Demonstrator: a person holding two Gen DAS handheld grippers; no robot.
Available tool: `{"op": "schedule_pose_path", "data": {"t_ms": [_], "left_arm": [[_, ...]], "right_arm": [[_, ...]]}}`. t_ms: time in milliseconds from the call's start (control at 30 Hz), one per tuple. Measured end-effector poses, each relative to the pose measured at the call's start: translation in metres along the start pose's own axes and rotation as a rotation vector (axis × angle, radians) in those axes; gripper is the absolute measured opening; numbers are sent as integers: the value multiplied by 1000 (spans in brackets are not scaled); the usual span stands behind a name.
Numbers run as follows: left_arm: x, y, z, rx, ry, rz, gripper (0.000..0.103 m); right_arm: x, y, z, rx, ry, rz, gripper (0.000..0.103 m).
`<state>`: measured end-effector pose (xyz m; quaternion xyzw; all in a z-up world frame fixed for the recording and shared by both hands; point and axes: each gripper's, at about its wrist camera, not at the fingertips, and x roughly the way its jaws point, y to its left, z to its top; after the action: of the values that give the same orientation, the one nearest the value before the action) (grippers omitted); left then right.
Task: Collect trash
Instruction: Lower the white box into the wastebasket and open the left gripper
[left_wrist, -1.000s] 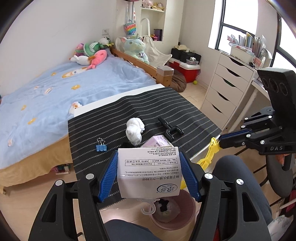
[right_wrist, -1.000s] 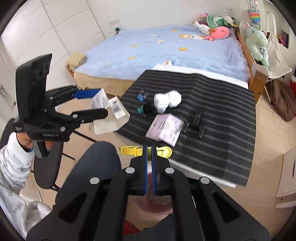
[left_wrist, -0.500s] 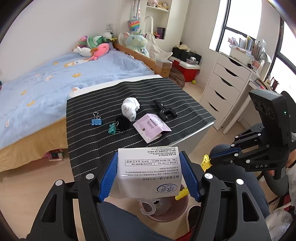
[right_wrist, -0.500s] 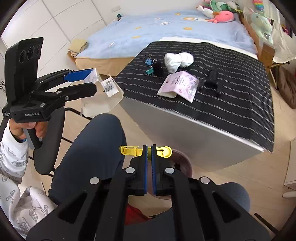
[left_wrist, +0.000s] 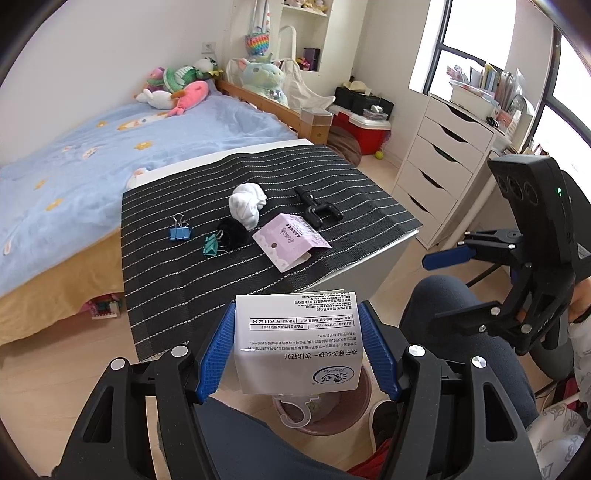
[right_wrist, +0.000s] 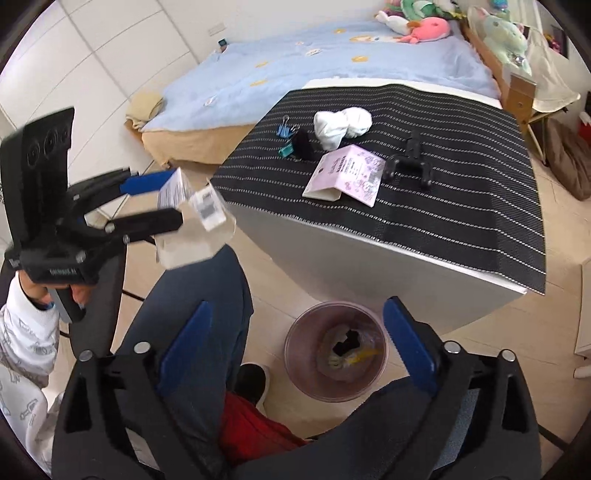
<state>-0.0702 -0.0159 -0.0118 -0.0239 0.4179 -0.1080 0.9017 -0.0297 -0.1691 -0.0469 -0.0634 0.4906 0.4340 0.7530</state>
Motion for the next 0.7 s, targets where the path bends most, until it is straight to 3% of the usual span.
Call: {"op": "schedule_pose_path", "data": {"t_ms": [500,700], "left_arm": [[1,-33,-1,77,16,-31,64],[9,-51,-2,116,40,-55,64]], "right_arm": [[-49,-9,0,41,-129,-110,97],[-55,-16,-4,55,-141,-125,97]]}}
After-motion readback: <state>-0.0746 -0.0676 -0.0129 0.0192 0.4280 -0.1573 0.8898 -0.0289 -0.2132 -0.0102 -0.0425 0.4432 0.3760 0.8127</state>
